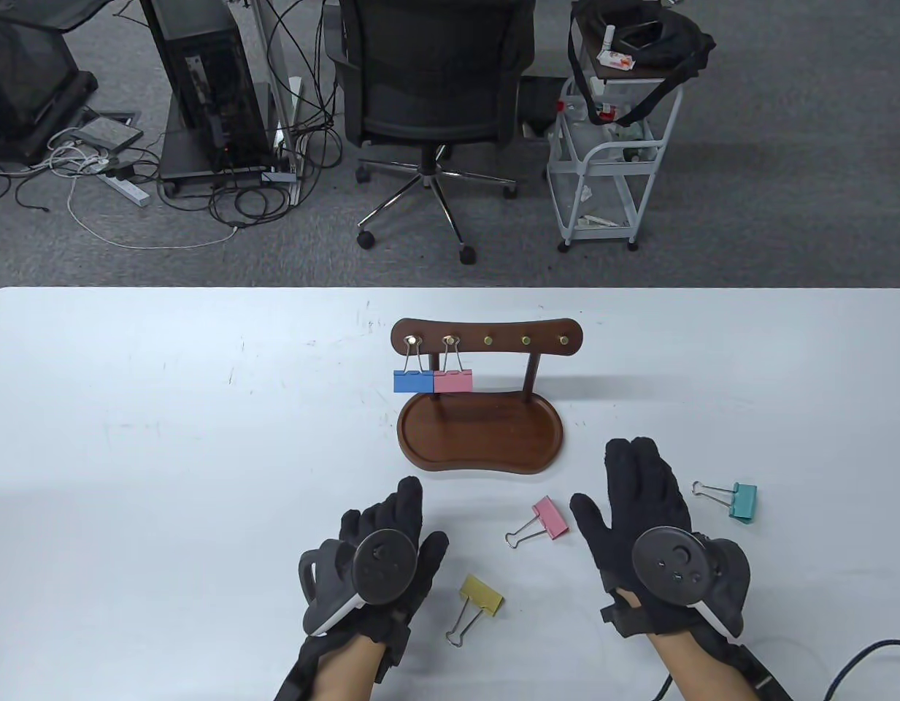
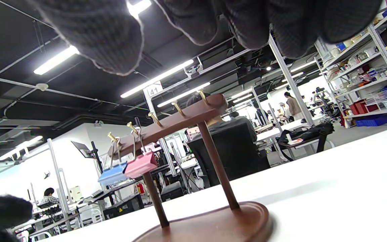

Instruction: Hook binder clip onto key rack

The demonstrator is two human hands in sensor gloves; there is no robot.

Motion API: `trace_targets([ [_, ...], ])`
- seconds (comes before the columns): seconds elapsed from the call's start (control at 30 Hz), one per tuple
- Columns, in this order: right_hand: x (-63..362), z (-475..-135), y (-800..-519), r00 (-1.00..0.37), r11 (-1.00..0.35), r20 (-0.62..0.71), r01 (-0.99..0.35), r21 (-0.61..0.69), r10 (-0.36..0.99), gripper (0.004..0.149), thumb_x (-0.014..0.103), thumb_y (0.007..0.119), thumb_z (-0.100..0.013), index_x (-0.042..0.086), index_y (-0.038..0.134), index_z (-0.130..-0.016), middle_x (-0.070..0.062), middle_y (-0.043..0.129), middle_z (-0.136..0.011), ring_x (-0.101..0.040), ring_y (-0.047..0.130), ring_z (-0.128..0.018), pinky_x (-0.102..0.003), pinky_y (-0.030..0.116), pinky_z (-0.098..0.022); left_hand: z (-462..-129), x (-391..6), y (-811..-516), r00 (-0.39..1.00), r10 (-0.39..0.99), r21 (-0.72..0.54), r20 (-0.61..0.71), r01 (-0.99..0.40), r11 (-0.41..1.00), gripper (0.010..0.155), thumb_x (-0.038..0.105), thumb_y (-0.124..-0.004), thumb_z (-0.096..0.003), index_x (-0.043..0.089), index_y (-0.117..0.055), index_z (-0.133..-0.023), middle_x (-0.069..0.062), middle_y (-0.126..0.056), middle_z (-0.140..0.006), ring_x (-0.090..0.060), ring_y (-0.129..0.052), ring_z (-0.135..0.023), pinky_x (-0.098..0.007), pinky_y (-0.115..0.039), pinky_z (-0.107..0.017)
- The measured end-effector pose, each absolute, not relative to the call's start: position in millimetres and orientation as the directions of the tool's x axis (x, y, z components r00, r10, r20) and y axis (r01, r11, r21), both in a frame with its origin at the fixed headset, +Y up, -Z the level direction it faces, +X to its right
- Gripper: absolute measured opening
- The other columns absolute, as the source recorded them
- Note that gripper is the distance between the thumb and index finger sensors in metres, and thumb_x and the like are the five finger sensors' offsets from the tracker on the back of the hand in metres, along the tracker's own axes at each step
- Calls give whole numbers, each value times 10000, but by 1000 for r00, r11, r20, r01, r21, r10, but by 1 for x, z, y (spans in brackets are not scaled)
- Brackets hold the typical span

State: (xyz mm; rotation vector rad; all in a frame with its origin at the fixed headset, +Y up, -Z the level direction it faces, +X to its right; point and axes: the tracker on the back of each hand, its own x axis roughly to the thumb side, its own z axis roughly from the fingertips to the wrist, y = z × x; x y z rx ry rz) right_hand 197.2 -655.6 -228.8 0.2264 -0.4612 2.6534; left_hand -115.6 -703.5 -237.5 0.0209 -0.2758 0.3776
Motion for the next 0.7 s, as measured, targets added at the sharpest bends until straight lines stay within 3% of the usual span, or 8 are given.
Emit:
trace_targets([
  [0.27, 203, -216, -662, -887, -838, 145, -462, -292, 438, 809, 491, 750, -586, -8, 485, -1165, -427, 503, -1131, -684, 608, -918, -740, 570, -602, -236, -111, -702, 894, 346, -18, 285, -356, 934, 784, 446, -786, -573, -39, -557, -1145, -295, -775, -1055, -581, -806, -910, -795, -503, -688],
  [0.7, 210, -216, -676, -910, -861, 101, -413, -295, 402, 803, 490, 745, -585, 0, 485, -1166, -421, 508, -1132, -681, 603, -922, -742, 562, -606, -224, -95, -696, 899, 283, 17, 334, -306, 952, 787, 475, -809, -559, -44, -618, -1119, -264, -846, -975, -548, -872, -837, -791, -530, -681],
])
